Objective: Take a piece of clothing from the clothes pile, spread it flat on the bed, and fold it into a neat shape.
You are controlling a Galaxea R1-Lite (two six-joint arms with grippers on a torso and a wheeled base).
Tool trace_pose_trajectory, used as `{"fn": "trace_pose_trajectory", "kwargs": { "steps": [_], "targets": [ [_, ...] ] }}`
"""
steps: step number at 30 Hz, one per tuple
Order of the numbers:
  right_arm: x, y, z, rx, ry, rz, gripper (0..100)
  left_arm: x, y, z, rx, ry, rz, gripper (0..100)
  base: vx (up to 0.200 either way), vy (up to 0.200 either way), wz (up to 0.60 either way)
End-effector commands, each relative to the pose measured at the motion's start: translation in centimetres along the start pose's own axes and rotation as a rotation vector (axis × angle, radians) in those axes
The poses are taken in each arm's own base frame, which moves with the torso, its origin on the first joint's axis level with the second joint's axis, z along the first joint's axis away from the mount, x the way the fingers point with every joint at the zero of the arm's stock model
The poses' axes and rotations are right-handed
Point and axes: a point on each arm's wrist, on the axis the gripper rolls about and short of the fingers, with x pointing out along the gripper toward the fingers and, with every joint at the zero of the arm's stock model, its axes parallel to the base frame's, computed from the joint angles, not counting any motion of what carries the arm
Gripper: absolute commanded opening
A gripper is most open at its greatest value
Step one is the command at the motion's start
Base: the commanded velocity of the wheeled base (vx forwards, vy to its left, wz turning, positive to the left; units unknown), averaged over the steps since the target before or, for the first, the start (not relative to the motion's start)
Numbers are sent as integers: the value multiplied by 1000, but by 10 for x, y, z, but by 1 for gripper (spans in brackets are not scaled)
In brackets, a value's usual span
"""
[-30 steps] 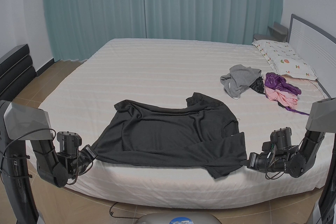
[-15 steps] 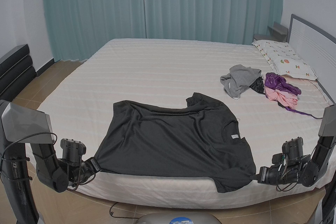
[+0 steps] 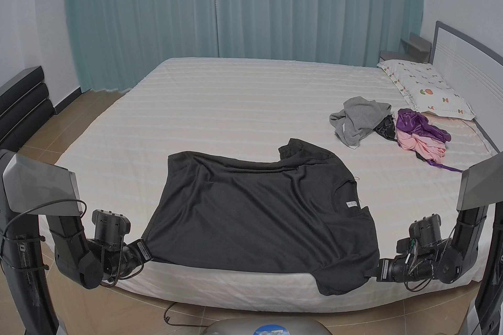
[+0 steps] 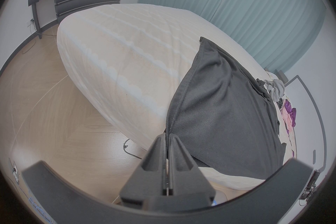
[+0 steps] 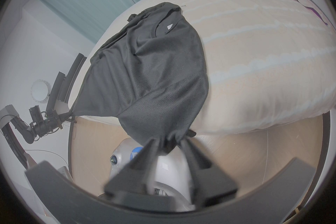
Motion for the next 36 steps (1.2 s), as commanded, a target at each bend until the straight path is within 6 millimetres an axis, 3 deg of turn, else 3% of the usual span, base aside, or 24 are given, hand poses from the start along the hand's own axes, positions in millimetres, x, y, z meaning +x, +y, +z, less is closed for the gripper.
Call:
{"fn": "trace_pose_trajectory", "kwargs": {
  "steps": [1, 12, 20, 21, 36],
  "targets": [
    [10, -2, -1, 0, 22, -5, 100, 1, 0, -1, 0, 3, 3, 0, 0, 0, 0],
    [30, -4, 20, 0, -82, 22, 100, 1, 0, 0, 1, -1, 3, 0, 0, 0, 0],
    [33, -15, 40, 30, -159, -8, 100, 1, 0, 1, 0, -3, 3, 0, 0, 0, 0],
    [35, -19, 40, 39, -151, -19, 0, 1, 0, 1, 0, -2, 4, 0, 0, 0, 0],
    [12, -26, 15, 54, -88, -58, 0, 0, 5, 1, 23, 0, 23, 0, 0, 0, 0]
  ]
}}
